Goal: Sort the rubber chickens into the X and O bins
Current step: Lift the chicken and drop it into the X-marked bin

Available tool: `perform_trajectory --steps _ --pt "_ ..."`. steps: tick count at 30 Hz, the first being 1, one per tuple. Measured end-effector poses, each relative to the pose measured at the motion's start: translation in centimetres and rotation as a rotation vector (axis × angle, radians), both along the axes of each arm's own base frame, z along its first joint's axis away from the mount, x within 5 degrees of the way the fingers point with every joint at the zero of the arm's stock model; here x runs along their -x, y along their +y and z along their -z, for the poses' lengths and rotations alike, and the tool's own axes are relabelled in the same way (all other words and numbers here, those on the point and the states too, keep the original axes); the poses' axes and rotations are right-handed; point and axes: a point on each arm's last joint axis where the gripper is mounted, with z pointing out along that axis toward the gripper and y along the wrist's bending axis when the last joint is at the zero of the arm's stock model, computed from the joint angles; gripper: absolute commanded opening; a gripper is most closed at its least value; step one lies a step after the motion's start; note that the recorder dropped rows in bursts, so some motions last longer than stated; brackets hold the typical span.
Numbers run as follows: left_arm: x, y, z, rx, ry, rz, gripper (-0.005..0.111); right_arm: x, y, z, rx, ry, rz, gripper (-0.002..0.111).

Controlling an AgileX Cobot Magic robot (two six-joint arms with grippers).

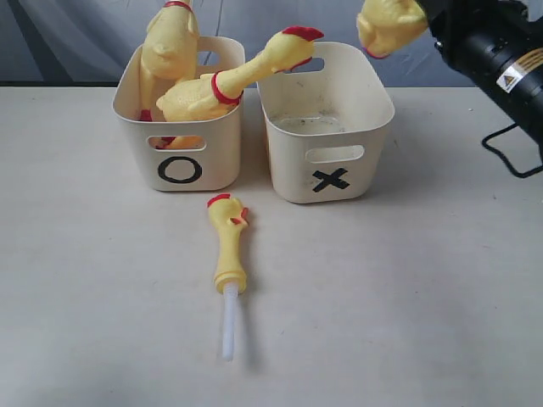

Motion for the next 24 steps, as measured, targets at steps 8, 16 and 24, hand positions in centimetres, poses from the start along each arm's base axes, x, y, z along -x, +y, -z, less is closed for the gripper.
perform_trajectory --steps 8,16,24 --pt "0.0 0.0 0.0 0.000 0.000 0.000 0.000 -2.0 0.7 4.5 -0.136 0.122 -0.058 -0.001" --pt "0.0 0.0 0.0 0.000 0.000 0.000 0.000 -3.8 2.7 3.2 -0.056 0.056 -0.239 0.022" --pt "0.0 0.0 0.0 0.000 0.000 0.000 0.000 -4.0 3.2 3.4 -0.001 0.119 -0.286 0.079"
